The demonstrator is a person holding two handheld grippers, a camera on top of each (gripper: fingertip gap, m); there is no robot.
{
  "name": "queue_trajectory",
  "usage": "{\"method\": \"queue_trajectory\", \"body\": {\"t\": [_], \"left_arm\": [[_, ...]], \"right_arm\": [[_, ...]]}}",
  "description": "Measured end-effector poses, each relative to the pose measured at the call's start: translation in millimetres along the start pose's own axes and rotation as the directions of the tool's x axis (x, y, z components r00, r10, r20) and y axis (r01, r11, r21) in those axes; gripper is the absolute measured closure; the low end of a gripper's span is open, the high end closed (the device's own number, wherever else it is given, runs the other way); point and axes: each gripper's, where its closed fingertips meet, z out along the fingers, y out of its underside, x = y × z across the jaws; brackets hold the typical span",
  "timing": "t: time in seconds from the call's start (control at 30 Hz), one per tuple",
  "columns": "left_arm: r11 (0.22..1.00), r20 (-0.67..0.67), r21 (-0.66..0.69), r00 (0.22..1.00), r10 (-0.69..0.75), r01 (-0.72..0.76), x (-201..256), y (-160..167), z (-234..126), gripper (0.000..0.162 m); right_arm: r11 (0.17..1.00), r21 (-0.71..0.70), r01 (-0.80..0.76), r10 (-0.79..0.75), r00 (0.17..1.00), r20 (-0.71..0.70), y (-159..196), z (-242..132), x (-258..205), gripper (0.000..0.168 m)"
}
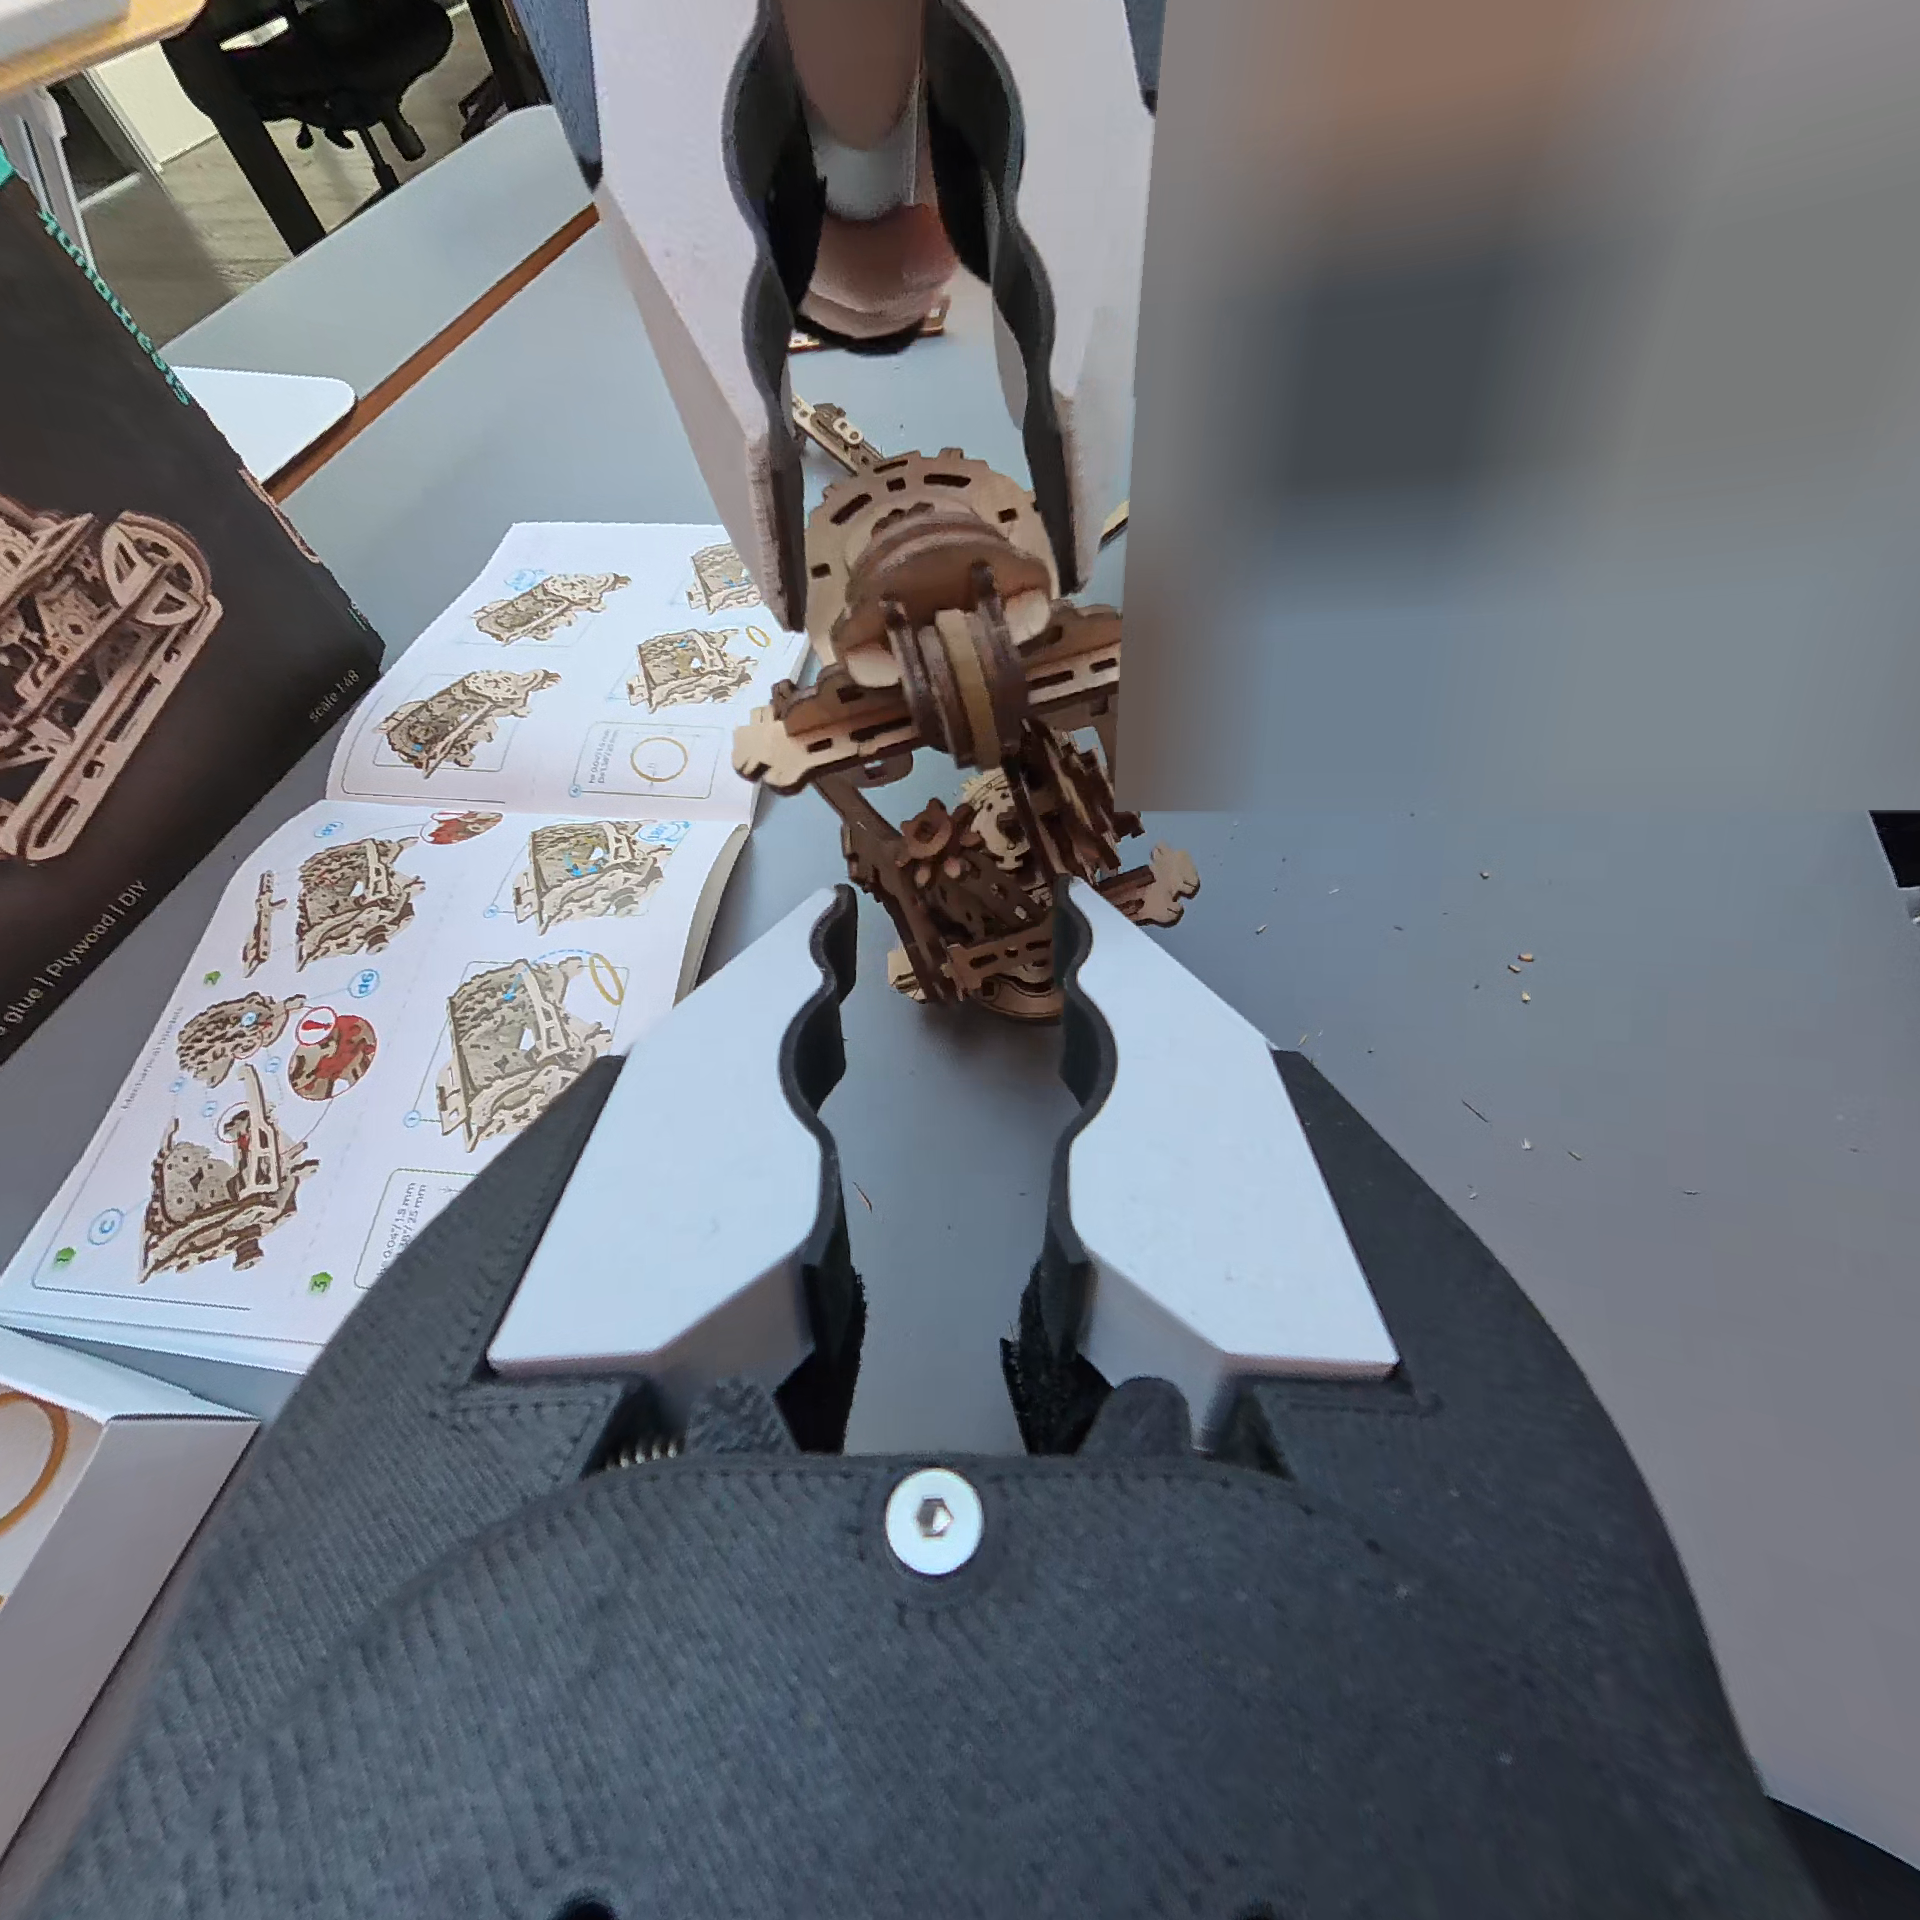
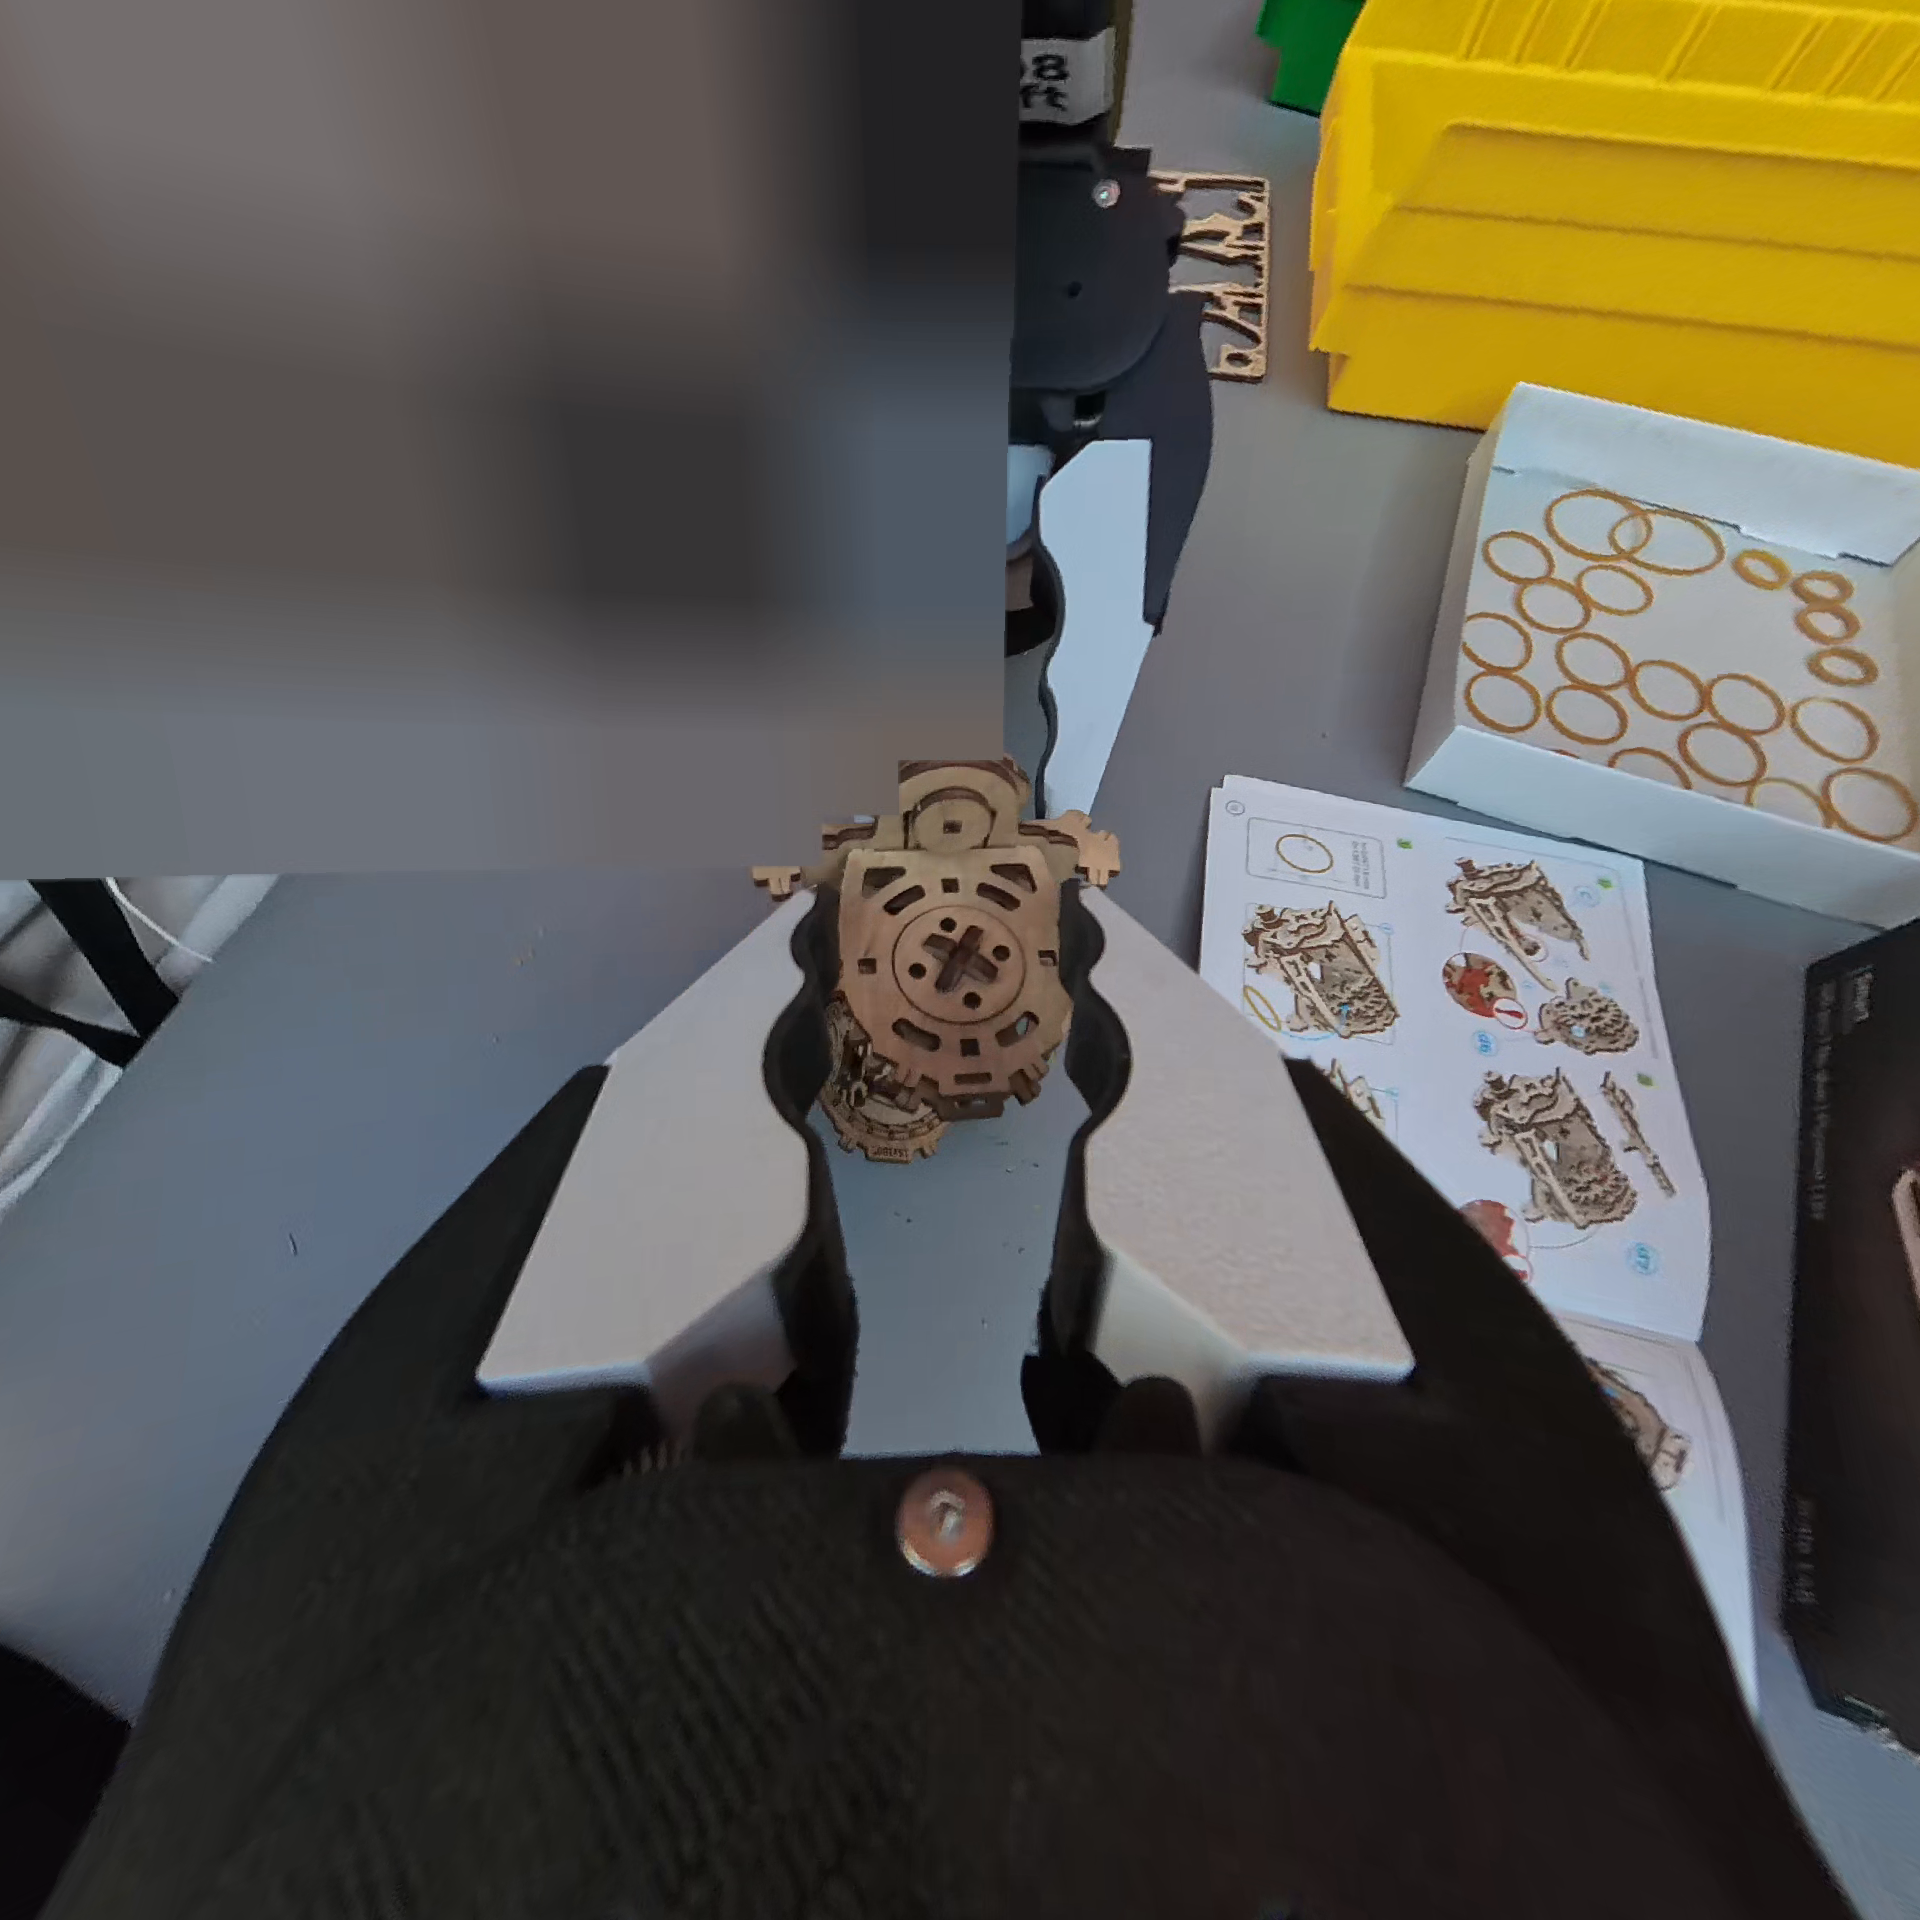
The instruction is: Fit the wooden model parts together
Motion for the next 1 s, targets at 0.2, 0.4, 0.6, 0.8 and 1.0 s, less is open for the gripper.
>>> {"method": "queue_trajectory", "body": {"t": [0.2, 0.4, 0.6, 0.8, 1.0], "left_arm": [[1.0, 0.009, 0.007, 1.0, -0.005, 0.005, -1, -2, 0, 0.126], [0.999, 0.033, 0.02, 0.999, -0.026, 0.025, -1, -8, -2, 0.122], [0.993, 0.04, 0.092, 0.996, -0.076, 0.072, -4, -26, -13, 0.117], [0.967, -0.062, 0.172, 0.982, -0.178, 0.187, -3, -42, -20, 0.135], [0.973, -0.032, 0.151, 0.984, -0.174, 0.177, -7, -43, -18, 0.136]], "right_arm": [[0.966, 0.097, -0.24, 0.244, 0.969, -0.027, 4, -3, 8, 0.126], [0.945, 0.11, -0.308, 0.314, 0.949, -0.035, 8, -3, 6, 0.127], [0.967, 0.123, -0.224, 0.233, 0.97, -0.063, 5, -1, 3, 0.126], [0.971, 0.133, -0.199, 0.211, 0.974, -0.085, 5, -2, 3, 0.127], [0.974, 0.134, -0.183, 0.196, 0.976, -0.095, 4, -2, 3, 0.127]]}}
